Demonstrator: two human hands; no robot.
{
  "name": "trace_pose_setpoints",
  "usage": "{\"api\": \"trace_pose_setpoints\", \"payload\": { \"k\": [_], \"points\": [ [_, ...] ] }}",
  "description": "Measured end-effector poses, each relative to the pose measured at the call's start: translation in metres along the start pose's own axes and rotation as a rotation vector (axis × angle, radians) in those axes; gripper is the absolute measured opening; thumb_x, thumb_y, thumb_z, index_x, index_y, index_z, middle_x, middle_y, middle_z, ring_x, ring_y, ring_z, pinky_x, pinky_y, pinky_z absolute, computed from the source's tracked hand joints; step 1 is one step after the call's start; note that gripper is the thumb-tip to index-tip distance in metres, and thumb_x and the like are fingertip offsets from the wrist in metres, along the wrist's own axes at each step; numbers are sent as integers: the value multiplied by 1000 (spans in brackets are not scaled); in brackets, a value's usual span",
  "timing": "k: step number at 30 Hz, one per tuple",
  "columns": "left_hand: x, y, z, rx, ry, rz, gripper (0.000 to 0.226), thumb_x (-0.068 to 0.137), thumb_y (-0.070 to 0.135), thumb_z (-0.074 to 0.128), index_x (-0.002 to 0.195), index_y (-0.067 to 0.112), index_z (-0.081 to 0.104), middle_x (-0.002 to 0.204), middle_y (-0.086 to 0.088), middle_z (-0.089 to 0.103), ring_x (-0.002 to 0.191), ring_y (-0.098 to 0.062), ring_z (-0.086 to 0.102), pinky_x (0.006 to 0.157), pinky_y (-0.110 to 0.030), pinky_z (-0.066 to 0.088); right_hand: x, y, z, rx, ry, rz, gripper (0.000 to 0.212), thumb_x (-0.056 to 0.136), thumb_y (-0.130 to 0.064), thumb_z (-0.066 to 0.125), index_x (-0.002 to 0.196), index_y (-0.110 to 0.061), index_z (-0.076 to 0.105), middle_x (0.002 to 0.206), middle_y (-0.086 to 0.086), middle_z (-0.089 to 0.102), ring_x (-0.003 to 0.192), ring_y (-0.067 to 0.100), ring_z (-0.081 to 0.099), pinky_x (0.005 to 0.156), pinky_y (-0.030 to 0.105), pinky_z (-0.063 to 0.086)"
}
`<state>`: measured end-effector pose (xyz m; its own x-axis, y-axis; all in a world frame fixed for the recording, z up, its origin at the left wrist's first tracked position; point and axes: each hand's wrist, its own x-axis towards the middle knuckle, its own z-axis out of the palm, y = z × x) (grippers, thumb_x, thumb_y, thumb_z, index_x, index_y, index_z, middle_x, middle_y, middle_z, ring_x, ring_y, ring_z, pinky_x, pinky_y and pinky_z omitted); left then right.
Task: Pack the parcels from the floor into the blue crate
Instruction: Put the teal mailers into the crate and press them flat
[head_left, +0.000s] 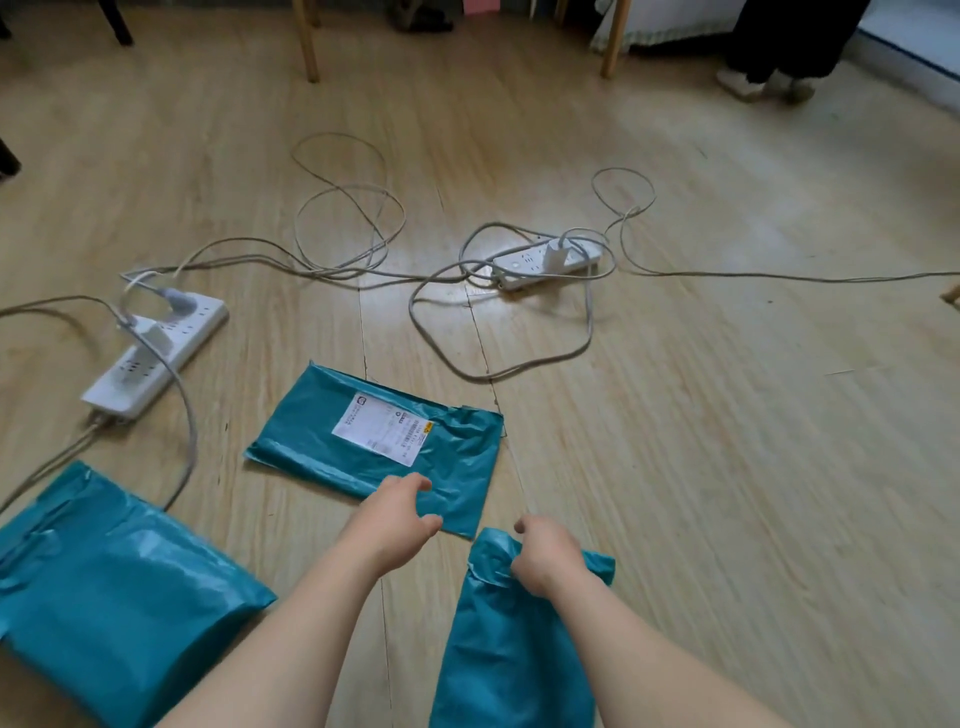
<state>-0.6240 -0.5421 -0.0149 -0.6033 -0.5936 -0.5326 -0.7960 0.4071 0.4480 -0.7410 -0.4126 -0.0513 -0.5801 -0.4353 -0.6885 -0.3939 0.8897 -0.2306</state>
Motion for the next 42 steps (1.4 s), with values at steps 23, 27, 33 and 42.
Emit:
{"api": "trace_pose_setpoints", "payload": {
  "k": [23,27,33,42],
  "points": [
    [-19,16,-29,-861,-256,-10,79,66,38,80,135,29,42,132,10,52,114,-13,55,84,-25,39,-30,-41,-103,1609,-276,-167,28,85,-15,33,65,-5,50,73,15,68,59,24,63,57,22,52],
    [-28,12,-34,-933,-334,-24,43,79,19,73,119,17,59,105,0,73,95,-14,68,70,-25,48,-38,-41,-104,1686,-398,-233,54,91,-22,36,42,-11,56,52,8,62,41,17,58,44,16,46],
    [-21,5,-40,-1350,178,-281,13,83,11,70,93,10,62,85,-5,68,71,-19,63,58,-28,48,-17,-42,-77,1542,-286,-91,48,91,-54,46,113,-13,58,95,9,61,90,25,57,80,36,46],
    [-1,-28,-45,-1622,312,-405,40,80,15,72,118,9,61,104,-11,71,82,-26,68,63,-34,54,-18,-61,-41,961,-228,-185,18,82,3,64,86,-14,68,94,7,74,82,24,69,78,37,56]
  ]
}}
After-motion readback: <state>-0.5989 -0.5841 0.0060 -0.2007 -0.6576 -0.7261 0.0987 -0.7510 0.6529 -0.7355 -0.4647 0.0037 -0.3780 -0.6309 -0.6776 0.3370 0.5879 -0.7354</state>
